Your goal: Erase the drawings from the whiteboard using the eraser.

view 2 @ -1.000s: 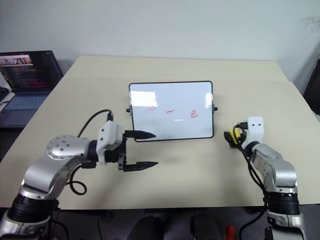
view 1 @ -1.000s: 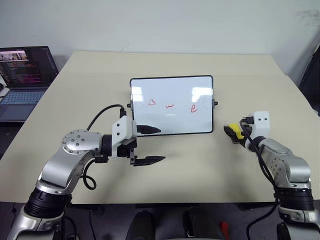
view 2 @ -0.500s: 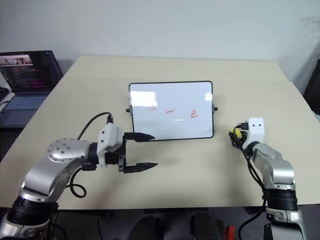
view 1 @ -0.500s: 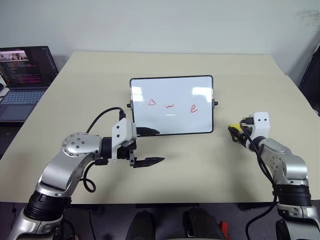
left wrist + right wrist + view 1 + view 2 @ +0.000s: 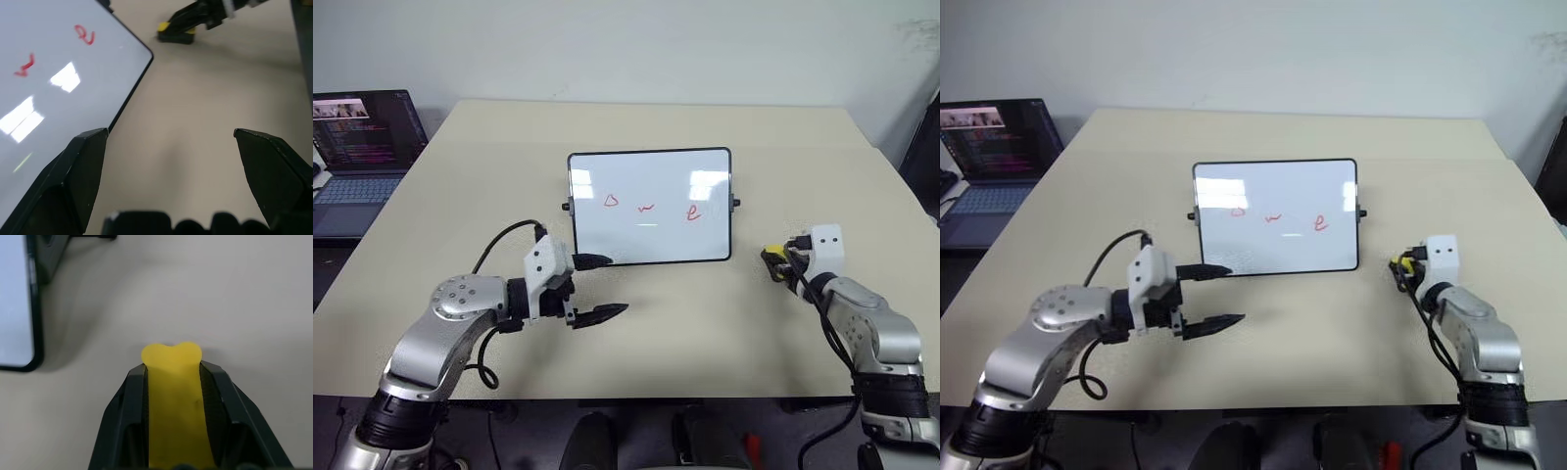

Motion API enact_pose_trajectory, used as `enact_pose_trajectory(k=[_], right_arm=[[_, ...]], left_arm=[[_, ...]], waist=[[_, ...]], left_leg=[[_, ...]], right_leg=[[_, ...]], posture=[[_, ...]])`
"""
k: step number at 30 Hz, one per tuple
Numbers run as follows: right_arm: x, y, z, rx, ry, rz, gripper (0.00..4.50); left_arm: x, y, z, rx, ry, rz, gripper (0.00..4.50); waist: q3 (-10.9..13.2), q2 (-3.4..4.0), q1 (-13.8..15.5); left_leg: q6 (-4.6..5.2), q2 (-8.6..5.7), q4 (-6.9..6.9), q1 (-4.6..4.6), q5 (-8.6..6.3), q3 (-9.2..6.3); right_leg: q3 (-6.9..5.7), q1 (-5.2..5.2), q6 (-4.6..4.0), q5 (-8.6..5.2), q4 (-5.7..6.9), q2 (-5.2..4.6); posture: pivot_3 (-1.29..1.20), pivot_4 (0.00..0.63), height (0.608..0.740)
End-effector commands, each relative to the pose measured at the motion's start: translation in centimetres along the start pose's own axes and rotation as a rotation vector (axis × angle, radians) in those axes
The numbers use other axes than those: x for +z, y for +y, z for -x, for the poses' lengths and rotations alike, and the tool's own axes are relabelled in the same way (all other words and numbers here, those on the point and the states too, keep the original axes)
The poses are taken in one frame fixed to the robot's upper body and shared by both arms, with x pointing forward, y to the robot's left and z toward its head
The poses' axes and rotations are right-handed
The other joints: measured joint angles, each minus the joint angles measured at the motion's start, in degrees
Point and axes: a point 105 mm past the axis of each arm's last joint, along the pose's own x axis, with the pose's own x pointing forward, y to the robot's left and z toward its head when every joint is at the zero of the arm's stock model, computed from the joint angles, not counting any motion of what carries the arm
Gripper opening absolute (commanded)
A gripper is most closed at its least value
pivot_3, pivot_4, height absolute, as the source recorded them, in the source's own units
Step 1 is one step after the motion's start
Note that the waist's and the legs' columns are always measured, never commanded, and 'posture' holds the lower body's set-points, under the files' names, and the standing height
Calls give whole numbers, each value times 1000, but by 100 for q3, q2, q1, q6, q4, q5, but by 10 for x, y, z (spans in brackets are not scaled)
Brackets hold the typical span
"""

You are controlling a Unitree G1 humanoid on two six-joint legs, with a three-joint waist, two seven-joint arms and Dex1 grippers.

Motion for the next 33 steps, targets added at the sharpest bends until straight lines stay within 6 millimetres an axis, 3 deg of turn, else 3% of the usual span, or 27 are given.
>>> enact_pose_trajectory(k=[1, 6, 9, 11, 20, 29, 33], right_arm=[[30, 27, 24, 145, -97, 58, 1111], [42, 76, 48, 357, -106, 158, 1111], [55, 114, 46, 459, -155, 245, 1111], [56, 127, 43, 486, -166, 270, 1111], [62, 143, 34, 548, -216, 263, 1111], [96, 177, 17, 650, -316, 335, 1111], [111, 193, 4, 651, -369, 464, 1111]], left_arm=[[11, 5, 12, 88, -24, -5, 4500], [2, 29, 34, 288, 38, 12, 4500], [0, 41, 47, 376, 78, 7, 4500], [2, 45, 52, 411, 80, 8, 4500], [3, 55, 71, 545, 81, 16, 4500], [-2, 58, 75, 604, 69, 52, 4500], [-5, 55, 68, 538, 72, 86, 4500]], waist=[[0, 0, -7], [0, 0, -9], [1, -2, -20], [1, -3, -25], [1, -6, 18], [2, -6, -12], [2, -6, -7]], left_leg=[[0, 1, 0, 0, 0, 0], [0, 11, 1, 6, 0, -7], [-1, 5, 5, 7, 1, -10], [0, 10, 4, 8, 1, -7], [-1, -3, 2, -4, 0, -9], [-1, 2, 1, 4, 0, -12], [-1, -1, 1, 1, 0, -12]], right_leg=[[-1, 0, 0, 0, 0, -2], [-5, 1, 0, 0, 6, -8], [-8, 5, 0, 0, 6, -6], [-4, 2, -1, 0, 5, -6], [-13, -1, -5, -3, -2, -30], [-14, -1, -7, -3, 7, -23], [-15, -2, -29, 10, 5, -26]], posture=[[0, 150, 740], [0, 150, 740], [0, 150, 740], [0, 150, 740], [0, 150, 740], [0, 150, 740], [0, 150, 740]])
